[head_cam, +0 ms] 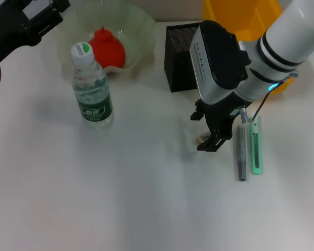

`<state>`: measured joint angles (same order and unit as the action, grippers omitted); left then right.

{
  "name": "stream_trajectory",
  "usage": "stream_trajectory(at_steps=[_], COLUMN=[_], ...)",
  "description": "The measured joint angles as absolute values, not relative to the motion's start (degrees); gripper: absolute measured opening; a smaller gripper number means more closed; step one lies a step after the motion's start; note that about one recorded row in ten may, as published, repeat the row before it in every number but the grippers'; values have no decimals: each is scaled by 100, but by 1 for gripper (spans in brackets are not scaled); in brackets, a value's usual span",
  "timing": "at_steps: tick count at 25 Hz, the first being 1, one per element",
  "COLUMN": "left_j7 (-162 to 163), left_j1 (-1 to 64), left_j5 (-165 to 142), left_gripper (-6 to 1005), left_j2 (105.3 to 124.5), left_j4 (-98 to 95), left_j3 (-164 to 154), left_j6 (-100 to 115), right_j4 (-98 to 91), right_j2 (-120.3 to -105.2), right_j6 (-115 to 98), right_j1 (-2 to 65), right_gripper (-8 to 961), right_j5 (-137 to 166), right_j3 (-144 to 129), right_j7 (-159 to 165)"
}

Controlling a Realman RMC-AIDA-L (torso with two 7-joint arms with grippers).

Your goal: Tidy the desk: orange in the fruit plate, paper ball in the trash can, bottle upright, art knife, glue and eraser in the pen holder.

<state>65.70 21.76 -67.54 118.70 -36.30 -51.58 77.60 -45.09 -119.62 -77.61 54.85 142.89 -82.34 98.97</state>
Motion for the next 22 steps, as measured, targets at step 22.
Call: stream_trajectory(at_steps=[22], left_j7=[6581], left_j1=[2486], left_j5=[-6782], left_gripper=[757], left_j2=[11704], left_j4=[-3760], left_j3=[-5080], left_j6=[7416], right_j4=[-5698], right_j2=[-11914], right_j6=[-9001], right_j1=[5542], right_gripper=[747], right_j5=[15368], right_j3=[-7675], right_j7=[15083])
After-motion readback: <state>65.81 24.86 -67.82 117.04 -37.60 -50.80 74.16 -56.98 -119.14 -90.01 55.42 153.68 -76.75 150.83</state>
